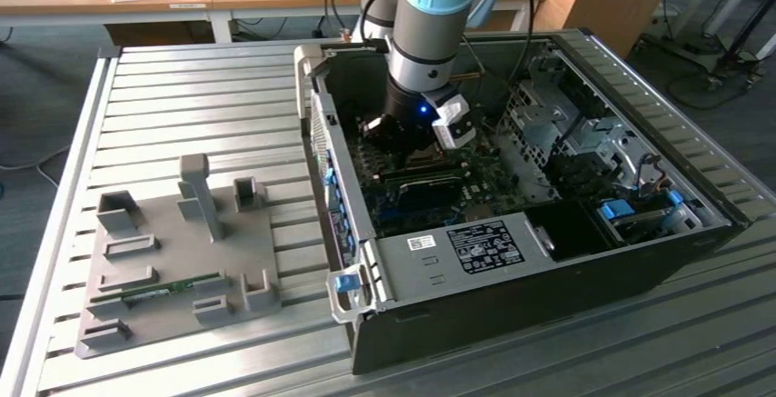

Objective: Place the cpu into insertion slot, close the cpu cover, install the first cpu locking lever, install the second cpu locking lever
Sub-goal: 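Install the second cpu locking lever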

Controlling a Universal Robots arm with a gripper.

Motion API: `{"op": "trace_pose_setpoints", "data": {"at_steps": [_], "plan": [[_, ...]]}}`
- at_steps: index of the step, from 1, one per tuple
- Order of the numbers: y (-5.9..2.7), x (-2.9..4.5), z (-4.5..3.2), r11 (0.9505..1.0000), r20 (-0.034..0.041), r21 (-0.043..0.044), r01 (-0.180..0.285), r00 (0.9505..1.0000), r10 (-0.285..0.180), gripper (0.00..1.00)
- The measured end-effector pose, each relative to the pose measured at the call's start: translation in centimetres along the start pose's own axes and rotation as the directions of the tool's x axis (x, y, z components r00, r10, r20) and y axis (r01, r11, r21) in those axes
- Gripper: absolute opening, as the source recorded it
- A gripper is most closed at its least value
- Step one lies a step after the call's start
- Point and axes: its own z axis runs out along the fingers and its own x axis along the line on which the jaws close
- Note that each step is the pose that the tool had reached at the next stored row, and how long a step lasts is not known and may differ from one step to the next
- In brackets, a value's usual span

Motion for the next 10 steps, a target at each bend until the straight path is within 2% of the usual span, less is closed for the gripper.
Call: {"op": "trace_pose_setpoints", "data": {"at_steps": [3, 10], "plan": [[-0.02, 0.02, 0.13, 1.0, 0.0001, -0.0007, 0.0, 1.0, 0.0, 0.11], [-0.05, 0.07, 0.39, 1.0, -0.0001, -0.0099, 0.0, 1.0, 0.0, 0.11]]}}
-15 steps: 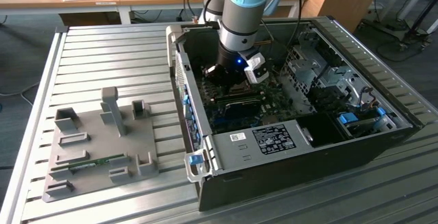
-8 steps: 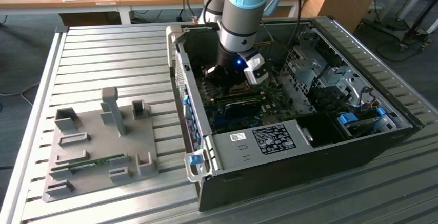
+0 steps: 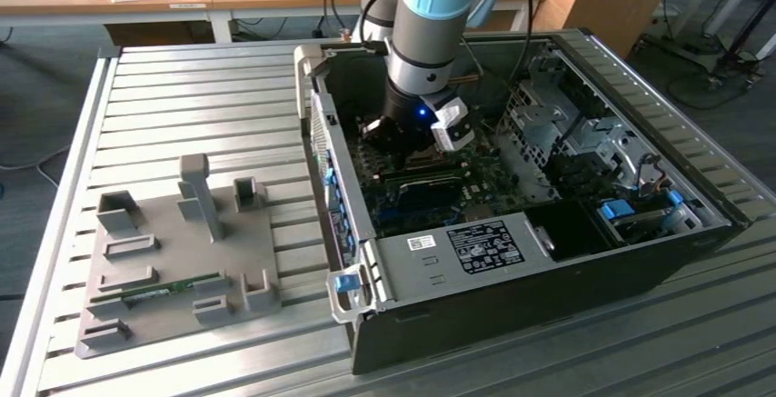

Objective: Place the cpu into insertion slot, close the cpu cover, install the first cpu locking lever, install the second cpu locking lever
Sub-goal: 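Install the second cpu locking lever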

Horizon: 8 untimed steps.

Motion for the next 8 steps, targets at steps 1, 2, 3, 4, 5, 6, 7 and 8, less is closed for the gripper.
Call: {"op": "trace_pose_setpoints", "data": {"at_steps": [1, 2, 3, 4, 5, 6, 7, 8], "plan": [[-0.01, 0.01, 0.01, 1.0, -0.0002, -0.0019, 0.0, 1.0, 0.0, 0.11], [-0.01, 0.02, 0.01, 1.0, -0.0003, -0.0048, 0.0, 1.0, 0.0, 0.11], [-0.01, 0.02, 0.01, 1.0, -0.0004, -0.0077, 0.0, 1.0, 0.0, 0.11], [-0.01, 0.02, 0.02, 1.0, -0.0004, -0.0094, 0.0, 1.0, 0.0, 0.11], [0.0, 0.02, 0.02, 0.9999, -0.0003, -0.0103, 0.0, 1.0, 0.0, 0.11], [0.0, 0.02, 0.03, 0.9999, -0.0003, -0.011, 0.0, 1.0, 0.0, 0.11], [-0.01, 0.02, 0.02, 0.9999, -0.0005, -0.0118, 0.0, 1.0, 0.0, 0.11], [-0.01, 0.02, 0.02, 0.9999, -0.0005, -0.0128, 0.0, 1.0, 0.0, 0.11]]}}
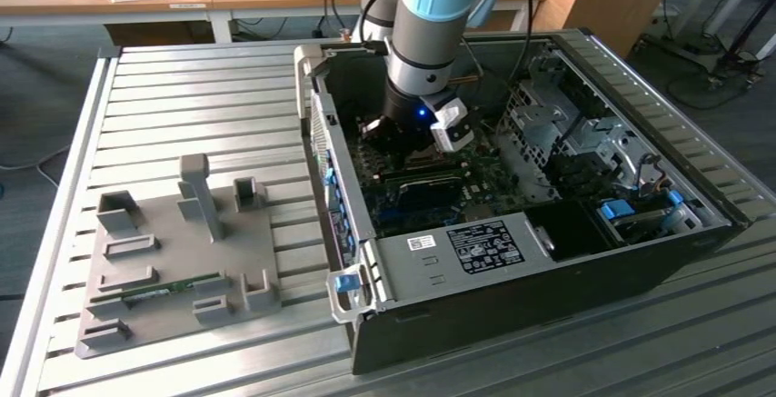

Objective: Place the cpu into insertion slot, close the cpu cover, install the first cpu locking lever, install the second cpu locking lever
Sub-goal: 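Install the second cpu locking lever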

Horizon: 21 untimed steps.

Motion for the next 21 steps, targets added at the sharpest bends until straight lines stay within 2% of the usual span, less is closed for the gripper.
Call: {"op": "trace_pose_setpoints", "data": {"at_steps": [7, 21], "plan": [[-0.01, 0.11, 0.03, 0.9998, -0.0005, -0.0173, 0.0, 1.0, 0.0, 0.11], [-0.13, 0.22, 0.04, 0.9998, 0.0001, -0.0196, -0.001, 1.0, 0.001, 0.11]]}}
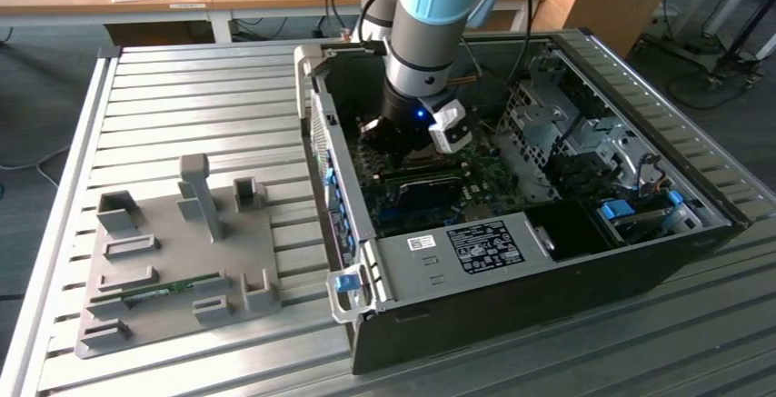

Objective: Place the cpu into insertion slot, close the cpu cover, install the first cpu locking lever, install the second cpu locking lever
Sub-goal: 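Install the second cpu locking lever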

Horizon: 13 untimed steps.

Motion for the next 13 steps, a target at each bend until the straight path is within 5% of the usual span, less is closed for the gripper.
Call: {"op": "trace_pose_setpoints", "data": {"at_steps": [13], "plan": [[-0.22, -0.01, -0.02, 1.0, -0.0001, -0.0041, 0.0, 1.0, 0.0, 0.11]]}}
